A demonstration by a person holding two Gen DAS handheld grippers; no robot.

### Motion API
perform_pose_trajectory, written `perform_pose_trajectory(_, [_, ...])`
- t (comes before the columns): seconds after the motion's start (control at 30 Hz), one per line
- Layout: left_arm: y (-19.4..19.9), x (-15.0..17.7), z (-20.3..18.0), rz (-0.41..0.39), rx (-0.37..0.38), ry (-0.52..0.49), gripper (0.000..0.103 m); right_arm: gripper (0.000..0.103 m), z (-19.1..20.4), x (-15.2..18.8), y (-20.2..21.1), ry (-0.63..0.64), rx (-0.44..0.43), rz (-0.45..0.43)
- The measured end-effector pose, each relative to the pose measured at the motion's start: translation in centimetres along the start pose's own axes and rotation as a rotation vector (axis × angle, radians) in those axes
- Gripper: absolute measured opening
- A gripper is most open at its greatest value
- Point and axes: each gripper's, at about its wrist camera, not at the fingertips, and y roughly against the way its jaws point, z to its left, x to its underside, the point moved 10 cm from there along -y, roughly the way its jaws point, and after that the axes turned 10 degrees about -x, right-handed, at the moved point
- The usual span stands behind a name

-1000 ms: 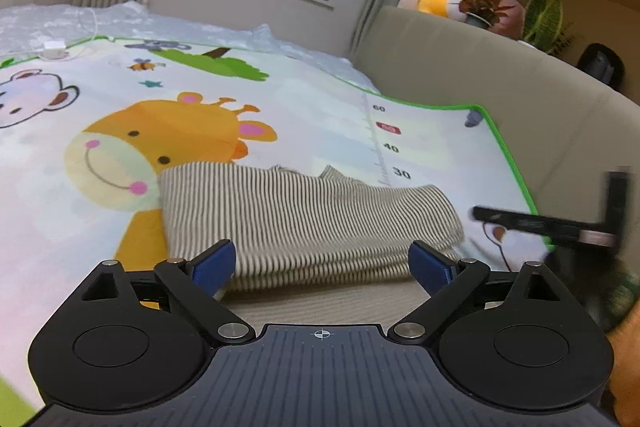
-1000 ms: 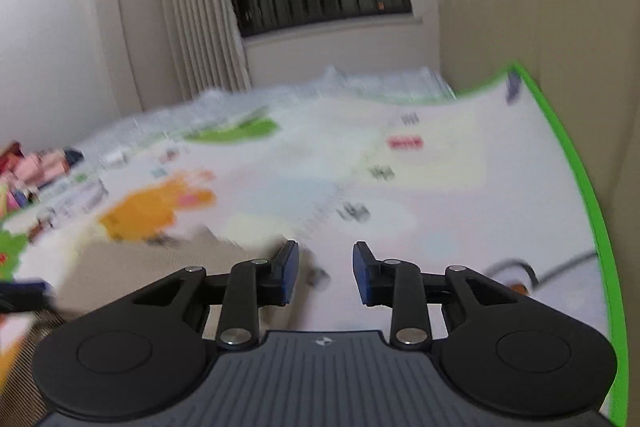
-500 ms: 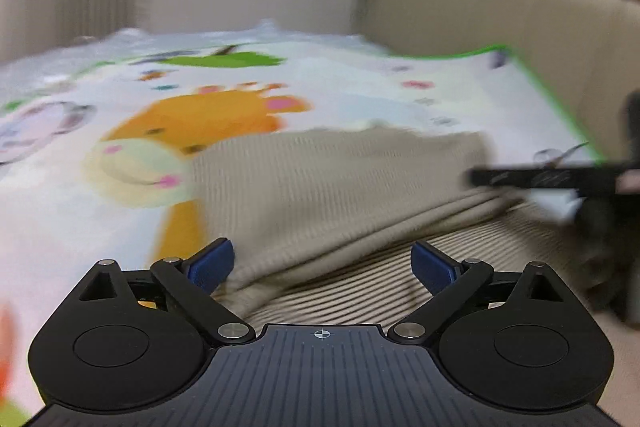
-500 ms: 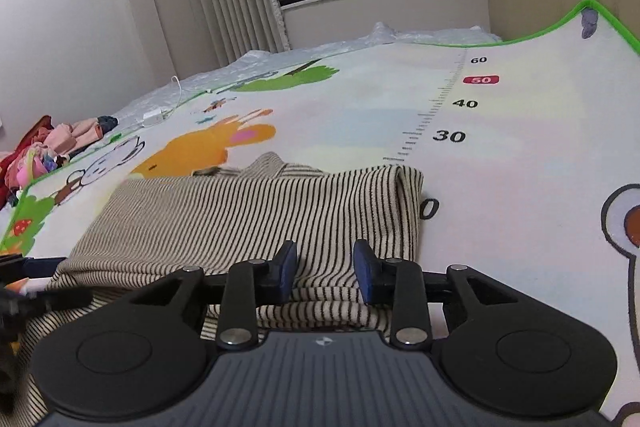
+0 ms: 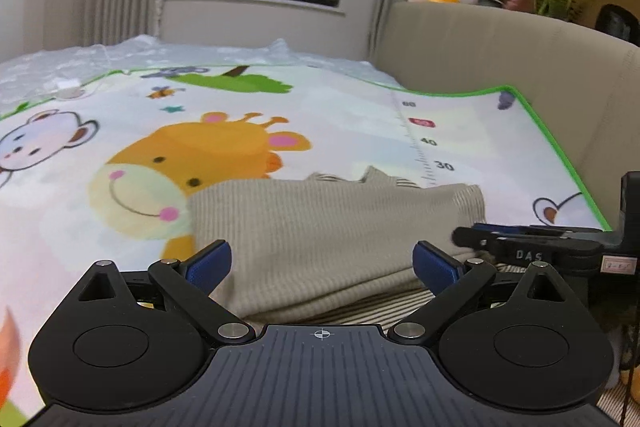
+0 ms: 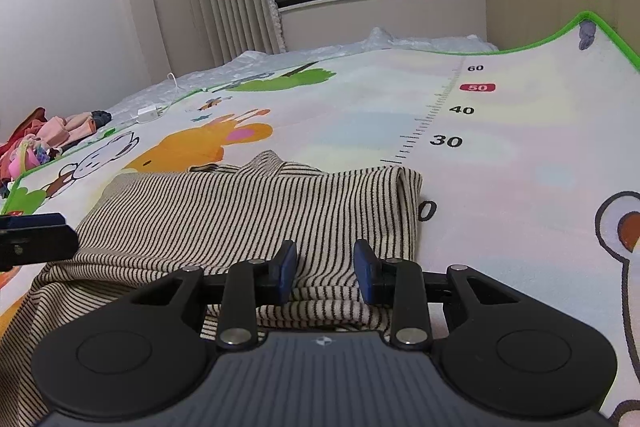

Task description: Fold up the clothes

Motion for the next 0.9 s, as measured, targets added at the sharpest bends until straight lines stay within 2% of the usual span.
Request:
perform_pose_trajectory(0.17, [-1.4, 1.1, -0.4, 0.018, 0.017, 0.022, 0.103, 0.031, 0.3, -0.3, 0.4, 0.000, 0.011, 0.040])
perform_pose_trajectory(0.3, [-2.3, 2.7, -0.1, 0.008, 0.003, 0.008, 0.103, 0.031, 0.6, -0.7, 0.7, 0.005, 0.020, 0.069])
perform_pose_trajectory(0.37, [-2.3, 2.8, -0.1, 0.001, -0.002, 0.005, 0.103, 0.031, 1.4, -2.4, 1.0, 0.053, 0.024, 0.050])
perform_pose_trajectory(0.47, [-2.2, 2.9, 0.0, -0.008, -0.001, 0.014, 0.103, 0.039, 2.9, -5.3, 0.2, 0.101, -0.001, 0.022])
perform_pose_trajectory(0.5, [-2.2, 2.9, 0.1, -0.011, 0.004, 0.022, 0.103, 0.042, 3.2, -6.1, -0.7, 0.102, -0.008, 0.029])
perform_pose_trajectory(0.67, [-1.9, 2.8, 0.7, -0.029, 0.034, 0.070, 0.103, 0.042, 3.6, -7.6, -7.1, 0.098, 0.006, 0.080])
perform_pose_trajectory(0.77, [-1.7, 2.6, 1.3, -0.048, 0.038, 0.111, 0.103, 0.053, 3.4, -7.3, -9.8, 0.104, 0.022, 0.113])
perform_pose_trajectory(0.8, [-1.7, 2.6, 1.6, -0.052, 0.040, 0.129, 0.103, 0.053, 3.4, -7.0, -10.2, 0.107, 0.022, 0.127])
perform_pose_trajectory(0.83, [-1.6, 2.5, 1.8, -0.054, 0.047, 0.145, 0.103, 0.053, 3.4, -6.7, -10.5, 0.110, 0.023, 0.141])
perform_pose_trajectory(0.87, [-1.6, 2.5, 2.0, -0.055, 0.055, 0.159, 0.103, 0.047, 3.4, -6.4, -10.9, 0.113, 0.023, 0.155])
perform_pose_trajectory(0.9, [-1.6, 2.5, 2.2, -0.057, 0.063, 0.174, 0.103, 0.025, 3.3, -6.0, -11.3, 0.117, 0.023, 0.169])
